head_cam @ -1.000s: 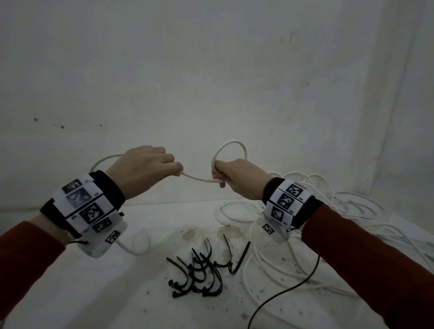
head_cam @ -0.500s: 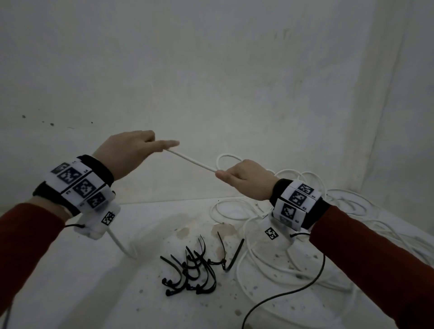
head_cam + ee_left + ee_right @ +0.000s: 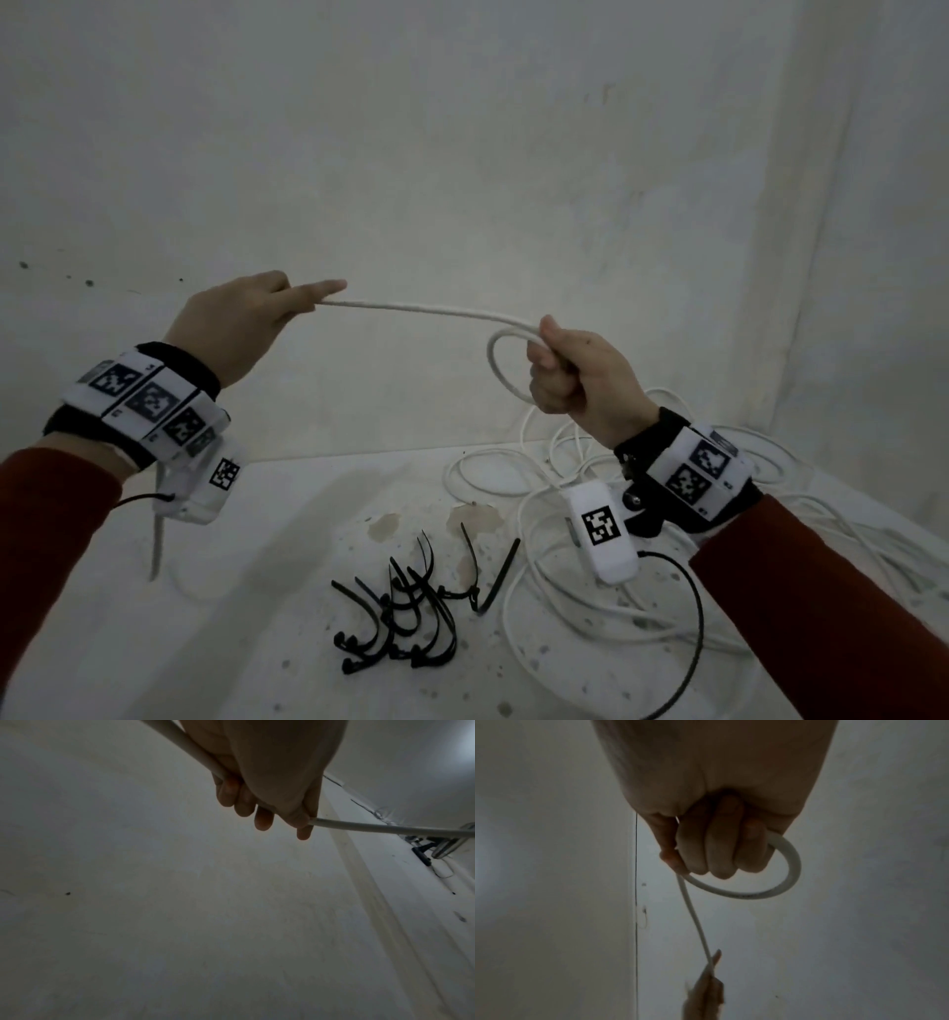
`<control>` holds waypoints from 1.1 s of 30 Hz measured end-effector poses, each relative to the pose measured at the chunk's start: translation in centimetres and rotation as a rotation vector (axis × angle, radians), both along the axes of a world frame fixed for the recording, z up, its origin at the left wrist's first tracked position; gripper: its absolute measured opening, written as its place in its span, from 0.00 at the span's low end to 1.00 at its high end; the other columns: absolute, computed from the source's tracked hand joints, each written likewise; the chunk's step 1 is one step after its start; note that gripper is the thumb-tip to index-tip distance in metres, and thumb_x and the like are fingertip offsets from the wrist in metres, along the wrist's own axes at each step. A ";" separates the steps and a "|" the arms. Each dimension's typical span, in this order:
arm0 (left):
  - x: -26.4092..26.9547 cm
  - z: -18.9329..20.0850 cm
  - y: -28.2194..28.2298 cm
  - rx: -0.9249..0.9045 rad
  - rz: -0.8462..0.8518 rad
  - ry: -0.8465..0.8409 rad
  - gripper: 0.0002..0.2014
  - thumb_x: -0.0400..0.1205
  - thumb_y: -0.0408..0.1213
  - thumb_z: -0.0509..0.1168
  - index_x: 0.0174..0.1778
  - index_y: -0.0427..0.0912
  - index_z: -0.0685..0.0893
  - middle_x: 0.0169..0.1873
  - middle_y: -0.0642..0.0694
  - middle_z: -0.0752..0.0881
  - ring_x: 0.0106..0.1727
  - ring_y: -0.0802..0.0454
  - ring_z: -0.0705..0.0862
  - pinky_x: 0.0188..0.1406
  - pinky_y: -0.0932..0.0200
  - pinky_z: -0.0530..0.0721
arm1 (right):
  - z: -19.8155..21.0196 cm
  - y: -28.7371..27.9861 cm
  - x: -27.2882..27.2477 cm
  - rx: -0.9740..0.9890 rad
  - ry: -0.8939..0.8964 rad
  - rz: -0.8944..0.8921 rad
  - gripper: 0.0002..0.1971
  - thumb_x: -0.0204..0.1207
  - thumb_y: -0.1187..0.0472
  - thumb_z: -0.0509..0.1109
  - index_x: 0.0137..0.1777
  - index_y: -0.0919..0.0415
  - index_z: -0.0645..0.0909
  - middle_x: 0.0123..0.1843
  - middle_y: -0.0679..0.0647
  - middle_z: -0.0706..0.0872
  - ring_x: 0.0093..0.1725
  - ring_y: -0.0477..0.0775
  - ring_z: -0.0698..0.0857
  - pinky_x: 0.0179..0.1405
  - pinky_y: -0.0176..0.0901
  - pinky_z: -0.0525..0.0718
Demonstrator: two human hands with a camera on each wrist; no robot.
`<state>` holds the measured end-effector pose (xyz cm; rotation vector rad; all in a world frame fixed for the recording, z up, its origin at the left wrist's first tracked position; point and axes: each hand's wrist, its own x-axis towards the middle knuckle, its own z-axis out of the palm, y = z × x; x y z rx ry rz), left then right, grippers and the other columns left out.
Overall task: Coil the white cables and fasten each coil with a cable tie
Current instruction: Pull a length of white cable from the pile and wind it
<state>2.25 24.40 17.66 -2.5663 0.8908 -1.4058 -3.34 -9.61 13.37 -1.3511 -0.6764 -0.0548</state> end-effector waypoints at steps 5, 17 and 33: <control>-0.6 -1.5 -2.4 -0.004 -0.024 0.047 0.32 0.80 0.31 0.63 0.77 0.61 0.63 0.34 0.45 0.79 0.25 0.47 0.73 0.18 0.60 0.70 | 1.4 0.5 -1.1 0.374 0.078 0.176 0.23 0.82 0.49 0.51 0.27 0.54 0.73 0.20 0.47 0.51 0.19 0.49 0.49 0.19 0.38 0.54; -1.2 -4.6 -3.8 -0.106 -0.069 0.088 0.33 0.72 0.16 0.66 0.72 0.45 0.73 0.34 0.46 0.81 0.26 0.44 0.80 0.18 0.55 0.79 | 4.1 -1.8 -0.9 1.085 -0.054 0.359 0.21 0.86 0.58 0.50 0.34 0.64 0.75 0.21 0.49 0.58 0.23 0.49 0.55 0.23 0.39 0.66; -7.8 -1.7 -8.0 0.371 -0.056 0.006 0.21 0.63 0.22 0.74 0.48 0.46 0.86 0.31 0.52 0.83 0.28 0.47 0.81 0.24 0.73 0.44 | 5.2 0.2 2.4 0.866 -0.162 -0.227 0.11 0.88 0.62 0.54 0.44 0.61 0.72 0.38 0.54 0.92 0.37 0.52 0.89 0.44 0.41 0.86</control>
